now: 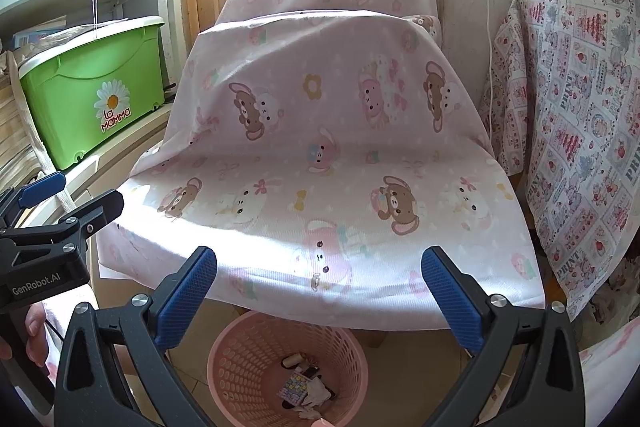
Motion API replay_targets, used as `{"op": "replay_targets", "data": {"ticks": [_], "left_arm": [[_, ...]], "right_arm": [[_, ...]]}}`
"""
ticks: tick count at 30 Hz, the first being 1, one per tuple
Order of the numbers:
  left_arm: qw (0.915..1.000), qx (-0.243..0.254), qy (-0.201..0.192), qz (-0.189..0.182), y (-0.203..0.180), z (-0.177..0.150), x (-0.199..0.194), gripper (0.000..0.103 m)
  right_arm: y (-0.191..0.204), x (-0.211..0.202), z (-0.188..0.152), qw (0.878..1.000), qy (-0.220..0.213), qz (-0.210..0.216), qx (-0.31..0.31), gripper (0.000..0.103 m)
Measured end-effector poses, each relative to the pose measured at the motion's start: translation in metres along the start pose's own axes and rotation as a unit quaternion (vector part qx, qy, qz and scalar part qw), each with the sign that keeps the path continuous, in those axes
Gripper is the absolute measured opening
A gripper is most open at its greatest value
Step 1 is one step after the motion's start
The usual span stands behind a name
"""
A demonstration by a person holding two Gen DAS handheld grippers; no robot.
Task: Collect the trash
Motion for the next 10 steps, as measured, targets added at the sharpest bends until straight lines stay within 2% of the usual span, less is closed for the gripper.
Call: {"op": "replay_targets", "data": {"ticks": [10], "left_arm": [[0.9999,-0.003,0.012,0.001,0.0016,-0.0009,0.0096,0.102]], "right_arm": [[-0.0057,0.0045,-0.0003,1.000,0.008,-0.002,-0.001,0.103]]}}
Point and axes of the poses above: each gripper's, at about its wrist camera, not at the fingertips, and x roughly the way its jaws point, y to its left, z to its top, the point moved 6 cm from there along x, roughly the way its jaws point, and after that the axes turned 15 degrees about z, right-handed, at the moved point
